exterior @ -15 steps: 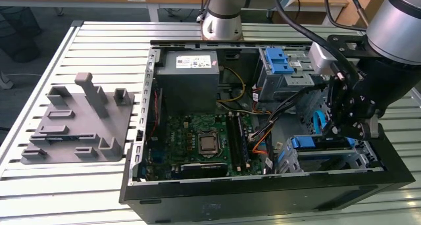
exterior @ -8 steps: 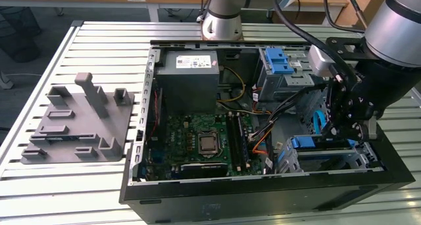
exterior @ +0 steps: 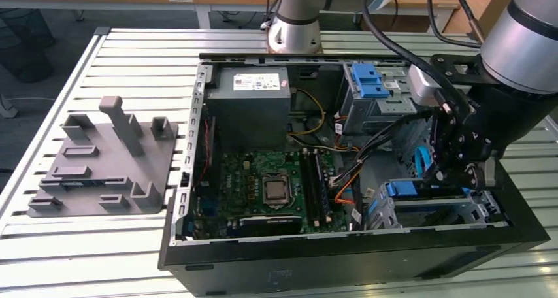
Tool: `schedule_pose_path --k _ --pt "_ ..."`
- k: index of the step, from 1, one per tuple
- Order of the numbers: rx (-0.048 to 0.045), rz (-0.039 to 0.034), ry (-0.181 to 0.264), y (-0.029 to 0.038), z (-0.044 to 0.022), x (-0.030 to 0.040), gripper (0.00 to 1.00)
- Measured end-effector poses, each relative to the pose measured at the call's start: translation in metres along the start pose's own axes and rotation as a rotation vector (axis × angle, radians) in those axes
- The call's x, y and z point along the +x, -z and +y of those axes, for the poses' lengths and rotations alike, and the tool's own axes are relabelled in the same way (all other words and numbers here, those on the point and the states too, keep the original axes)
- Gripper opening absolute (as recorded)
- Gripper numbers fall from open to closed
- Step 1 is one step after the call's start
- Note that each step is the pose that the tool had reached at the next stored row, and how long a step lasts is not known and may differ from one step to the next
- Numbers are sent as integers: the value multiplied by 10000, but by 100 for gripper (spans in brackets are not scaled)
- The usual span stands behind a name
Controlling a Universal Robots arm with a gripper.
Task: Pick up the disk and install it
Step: 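Insert the second disk wire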
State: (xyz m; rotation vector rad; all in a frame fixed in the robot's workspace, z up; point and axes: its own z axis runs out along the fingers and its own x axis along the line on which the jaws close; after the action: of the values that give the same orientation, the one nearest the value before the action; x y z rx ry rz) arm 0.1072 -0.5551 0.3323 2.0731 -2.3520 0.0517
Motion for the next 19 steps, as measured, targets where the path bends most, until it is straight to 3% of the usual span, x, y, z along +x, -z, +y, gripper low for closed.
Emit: schedule_pose_path --k 9,11,12,19 --pt "-3 -6 0 35 -1 1 11" --pt "-3 -7 0 35 -1 0 11" --pt "-3 -7 0 35 -1 0 18" --pt "-2 -5 0 45 -1 1 18"
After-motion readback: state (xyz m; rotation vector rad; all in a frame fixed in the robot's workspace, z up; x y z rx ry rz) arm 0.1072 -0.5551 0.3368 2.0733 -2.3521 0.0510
